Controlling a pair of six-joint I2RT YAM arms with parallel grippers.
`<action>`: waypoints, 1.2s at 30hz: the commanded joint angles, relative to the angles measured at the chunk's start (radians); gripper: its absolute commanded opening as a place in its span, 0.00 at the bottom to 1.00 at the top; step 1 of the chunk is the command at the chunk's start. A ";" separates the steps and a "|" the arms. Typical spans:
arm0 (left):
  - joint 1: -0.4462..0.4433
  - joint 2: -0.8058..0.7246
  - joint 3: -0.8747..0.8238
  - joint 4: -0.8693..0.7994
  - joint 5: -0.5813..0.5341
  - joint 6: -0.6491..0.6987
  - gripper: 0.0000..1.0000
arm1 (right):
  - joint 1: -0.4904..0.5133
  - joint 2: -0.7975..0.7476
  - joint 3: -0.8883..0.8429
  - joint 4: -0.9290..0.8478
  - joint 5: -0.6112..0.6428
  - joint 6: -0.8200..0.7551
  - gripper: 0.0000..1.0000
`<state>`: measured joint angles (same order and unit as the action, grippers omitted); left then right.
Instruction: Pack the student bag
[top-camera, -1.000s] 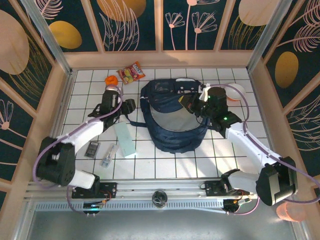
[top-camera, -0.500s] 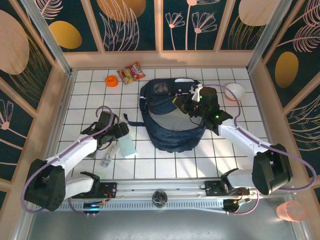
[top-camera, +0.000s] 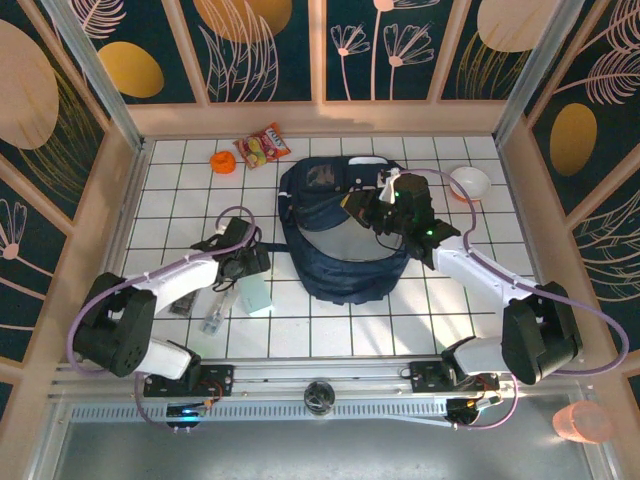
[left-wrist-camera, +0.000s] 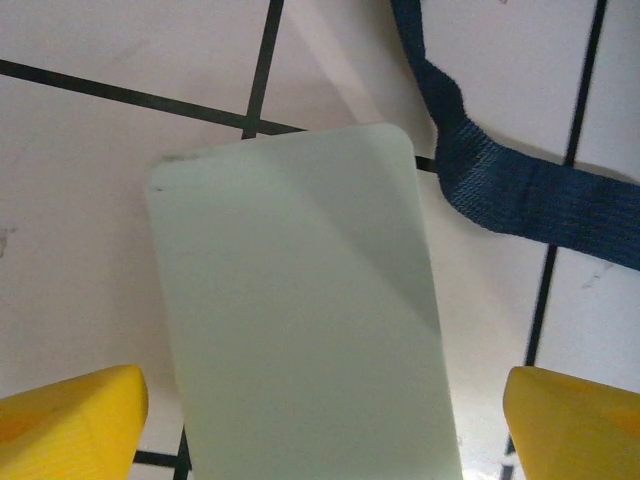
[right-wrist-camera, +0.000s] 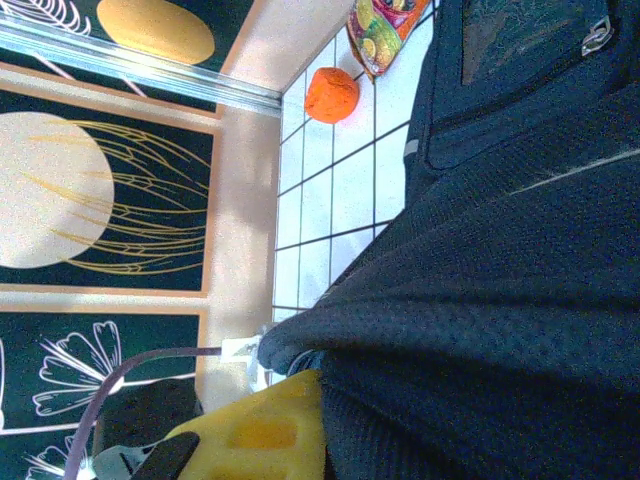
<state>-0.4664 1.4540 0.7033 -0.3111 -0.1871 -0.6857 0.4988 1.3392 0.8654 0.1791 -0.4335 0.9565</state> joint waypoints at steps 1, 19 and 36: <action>-0.005 0.053 0.018 -0.004 -0.088 0.001 0.88 | 0.020 0.002 0.041 0.067 -0.007 0.001 0.00; -0.005 -0.154 0.066 0.066 0.087 -0.199 0.42 | 0.043 0.039 -0.002 0.102 -0.054 -0.018 0.40; -0.005 -0.238 0.194 0.247 0.302 -0.404 0.42 | 0.136 -0.166 -0.070 -0.385 -0.151 -0.161 0.59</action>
<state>-0.4717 1.2057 0.8646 -0.1524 0.0597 -1.0195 0.6289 1.2533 0.8040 -0.0849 -0.5533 0.8497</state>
